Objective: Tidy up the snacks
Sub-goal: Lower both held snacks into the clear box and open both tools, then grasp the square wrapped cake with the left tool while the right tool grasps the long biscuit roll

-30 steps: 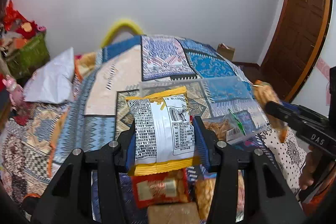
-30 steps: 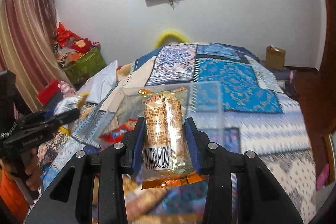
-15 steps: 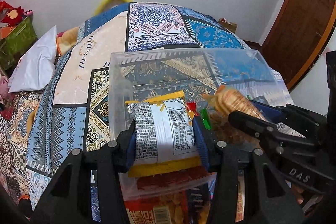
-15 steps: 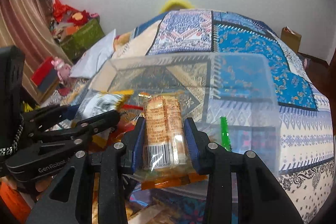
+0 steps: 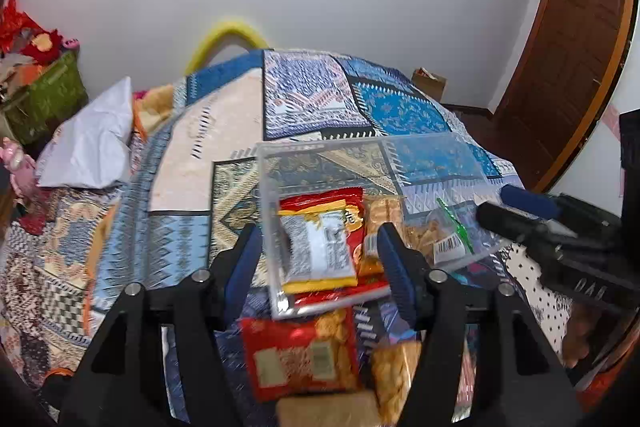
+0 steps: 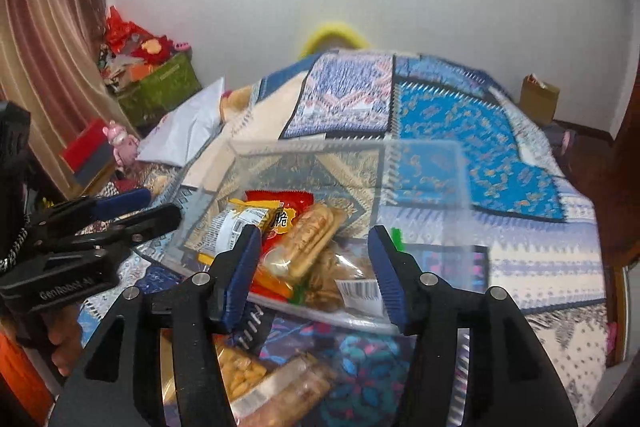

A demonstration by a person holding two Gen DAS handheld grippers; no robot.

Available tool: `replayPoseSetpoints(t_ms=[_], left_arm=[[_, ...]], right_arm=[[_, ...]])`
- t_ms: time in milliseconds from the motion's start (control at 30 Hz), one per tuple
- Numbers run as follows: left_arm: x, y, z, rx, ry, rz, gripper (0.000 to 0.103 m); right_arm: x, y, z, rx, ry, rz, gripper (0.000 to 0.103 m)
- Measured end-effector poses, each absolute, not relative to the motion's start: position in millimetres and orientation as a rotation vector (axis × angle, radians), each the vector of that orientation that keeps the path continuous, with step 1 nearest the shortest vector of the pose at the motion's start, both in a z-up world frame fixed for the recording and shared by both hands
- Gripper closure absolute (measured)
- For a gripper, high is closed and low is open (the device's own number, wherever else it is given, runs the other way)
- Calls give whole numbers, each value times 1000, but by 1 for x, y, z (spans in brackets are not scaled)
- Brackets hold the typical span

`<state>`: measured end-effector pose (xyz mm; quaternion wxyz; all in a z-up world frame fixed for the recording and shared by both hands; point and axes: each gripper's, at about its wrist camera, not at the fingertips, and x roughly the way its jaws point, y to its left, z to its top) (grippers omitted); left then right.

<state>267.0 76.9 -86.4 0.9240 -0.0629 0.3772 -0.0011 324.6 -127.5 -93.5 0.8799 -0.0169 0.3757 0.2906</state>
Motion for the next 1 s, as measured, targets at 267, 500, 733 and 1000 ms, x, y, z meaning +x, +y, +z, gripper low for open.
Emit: replayPoseSetpoints(t_ms=[267, 500, 733, 1000], left_arm=[[219, 81, -89, -68, 814, 21, 37], [192, 75, -123, -76, 902, 2, 37], [182, 58, -168, -96, 1009, -39, 37], [181, 45, -176, -80, 972, -33, 30]], right_arm=[[282, -153, -83, -40, 756, 575, 42], [261, -159, -103, -30, 810, 574, 42], [253, -163, -137, -8, 895, 574, 42], [257, -157, -169, 32, 987, 579, 42]])
